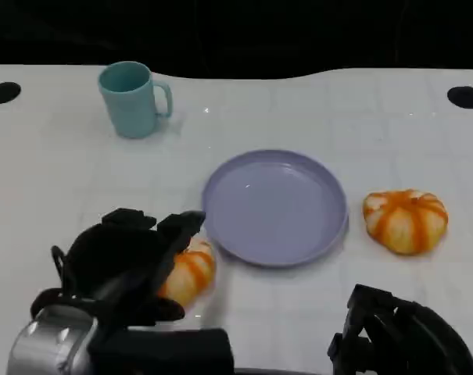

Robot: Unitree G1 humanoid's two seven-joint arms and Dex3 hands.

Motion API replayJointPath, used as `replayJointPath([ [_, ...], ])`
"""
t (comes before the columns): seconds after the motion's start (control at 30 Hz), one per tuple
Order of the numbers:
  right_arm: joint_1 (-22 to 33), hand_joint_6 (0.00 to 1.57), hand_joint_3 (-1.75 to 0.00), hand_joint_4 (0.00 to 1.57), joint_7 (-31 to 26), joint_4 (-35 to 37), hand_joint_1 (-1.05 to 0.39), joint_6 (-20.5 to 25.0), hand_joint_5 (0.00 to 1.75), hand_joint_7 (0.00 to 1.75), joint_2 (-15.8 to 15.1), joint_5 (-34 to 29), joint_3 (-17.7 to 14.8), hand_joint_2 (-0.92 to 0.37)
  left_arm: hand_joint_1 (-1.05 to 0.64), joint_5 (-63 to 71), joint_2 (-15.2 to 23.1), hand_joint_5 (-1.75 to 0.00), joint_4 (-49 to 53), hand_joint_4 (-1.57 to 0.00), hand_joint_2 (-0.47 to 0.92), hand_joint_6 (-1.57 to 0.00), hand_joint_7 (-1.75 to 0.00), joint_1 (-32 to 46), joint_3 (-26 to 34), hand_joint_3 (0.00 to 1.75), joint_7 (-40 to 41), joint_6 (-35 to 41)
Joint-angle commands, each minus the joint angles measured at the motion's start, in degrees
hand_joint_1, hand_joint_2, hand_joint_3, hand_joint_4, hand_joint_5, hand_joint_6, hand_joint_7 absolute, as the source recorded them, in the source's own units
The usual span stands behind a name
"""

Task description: Grasp the bread from the table and place it into the plate.

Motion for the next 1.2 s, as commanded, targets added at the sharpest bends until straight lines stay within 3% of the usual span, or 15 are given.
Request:
replayJointPath([
  [0.03,0.0,0.78,-0.24,0.86,0.0,-0.3,-0.72,0.3,1.61,1.36,-0.6,0.4,-0.4,-0.92,-0.52,1.5,-1.5,-0.32,8.9,-0.25,0.8,-0.26,-0.01,-5.0,-2.2,0.0,0.8,2.9],
  [0.63,0.5,0.77,-0.24,0.86,0.5,-0.5,-0.71,0.0,1.61,1.36,-0.8,0.4,-0.4,-0.92,-0.55,-5.0,-4.7,-0.26,37.7,-0.33,0.82,-0.28,-0.01,-16.4,-7.7,0.01,9.7,5.4],
  [0.77,0.4,0.77,-0.25,0.85,1.2,0.0,-0.71,-0.5,1.61,1.36,-0.8,0.5,-0.4,-0.92,-0.45,-5.8,-4.7,-0.29,45.3,-0.53,0.88,-0.45,-0.05,-18.6,-9.3,0.01,15.9,3.8],
  [0.8,0.4,0.77,-0.25,0.85,1.1,-0.1,-0.71,-0.4,1.61,1.36,-0.8,0.5,-0.4,-0.92,-0.41,-6.0,-4.5,-0.45,47.0,-0.58,0.9,-0.55,-0.04,-19.1,-9.8,0.01,17.7,3.0],
  [0.83,0.4,0.77,-0.25,0.85,1.1,-0.2,-0.71,-0.3,1.61,1.36,-0.8,0.5,-0.5,-0.92,-0.36,-6.2,-4.2,-0.87,48.4,-0.59,0.91,-0.71,-0.04,-19.5,-10.2,0.04,19.6,2.1],
  [0.9,0.5,0.77,-0.24,0.85,1.1,-0.2,-0.71,-0.2,1.61,1.36,-0.8,0.5,-0.5,-0.92,-0.32,-6.8,-3.8,-1.15,50.8,-0.61,0.92,-0.83,-0.05,-20.0,-10.8,0.05,23.3,0.0],
  [0.97,0.5,0.77,-0.24,0.85,0.9,-0.4,-0.71,-0.1,1.61,1.35,-0.8,0.5,-0.5,-0.92,-0.36,-6.4,-2.9,-1.41,53.5,-0.77,0.92,-1.05,-0.14,-20.4,-12.0,0.12,27.6,-2.3],
  [1.1,0.6,0.78,-0.24,0.86,0.6,-0.7,-0.71,0.1,1.6,1.35,-0.9,0.3,-0.4,-0.92,-0.35,-6.0,-2.0,-1.69,55.5,-0.74,0.92,-1.09,-0.17,-20.9,-13.7,0.31,31.2,-2.9],
  [1.2,0.6,0.79,-0.24,0.86,0.5,-0.7,-0.71,0.1,1.61,1.36,-0.9,0.2,-0.5,-0.92,-0.34,-5.8,-1.6,-1.74,55.8,-0.74,0.92,-1.09,-0.18,-20.9,-14.6,0.3,34.1,-2.9],
])
